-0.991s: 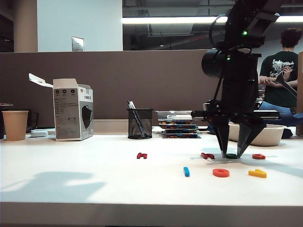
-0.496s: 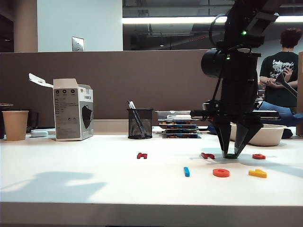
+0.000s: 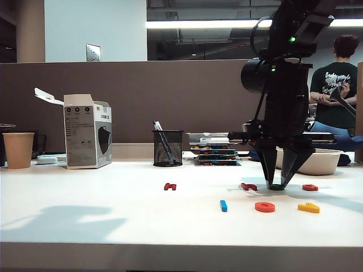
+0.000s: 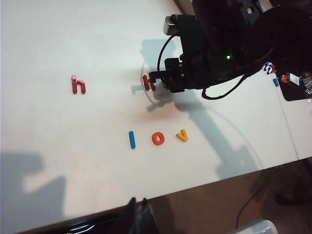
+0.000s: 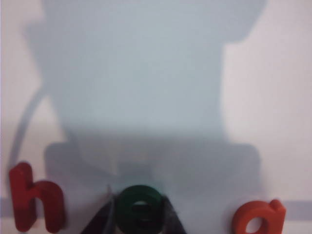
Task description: Select the appropriate letters from the row of letter magnets placed on the table to arrange into the word "love".
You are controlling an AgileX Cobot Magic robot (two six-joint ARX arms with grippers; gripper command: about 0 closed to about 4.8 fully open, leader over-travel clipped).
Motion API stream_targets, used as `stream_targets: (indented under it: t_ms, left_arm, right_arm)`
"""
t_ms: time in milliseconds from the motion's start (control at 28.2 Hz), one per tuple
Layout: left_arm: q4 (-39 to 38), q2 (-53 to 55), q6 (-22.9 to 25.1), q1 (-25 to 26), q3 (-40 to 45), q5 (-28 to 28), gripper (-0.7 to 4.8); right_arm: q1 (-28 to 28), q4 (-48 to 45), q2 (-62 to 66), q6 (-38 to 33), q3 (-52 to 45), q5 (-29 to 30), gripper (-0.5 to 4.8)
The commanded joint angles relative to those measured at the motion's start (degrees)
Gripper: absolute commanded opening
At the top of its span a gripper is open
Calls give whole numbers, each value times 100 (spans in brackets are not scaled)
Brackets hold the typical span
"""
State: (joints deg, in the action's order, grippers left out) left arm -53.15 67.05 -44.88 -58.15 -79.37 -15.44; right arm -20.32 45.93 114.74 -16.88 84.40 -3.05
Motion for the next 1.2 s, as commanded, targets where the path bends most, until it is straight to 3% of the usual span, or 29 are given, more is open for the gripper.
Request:
stream_targets:
  t_ms: [35,425,885,1204]
  left_arm:
    - [48,-13,-13,-7,-15,-15,-5]
    - [48,-13,-13,-7,-15,-15,-5]
    - [48,-13,-13,-7,-15,-15,-5]
    - [48,-13,-13,-7,-15,-17,-5]
  right_arm:
    - [4,208,50,9,-11,-46,94]
    - [4,267,-428,48,57,-42,94]
    - [225,964,-1458,369,-28,-114,94]
    - [457,-184,-3053,55,-2557,35,94]
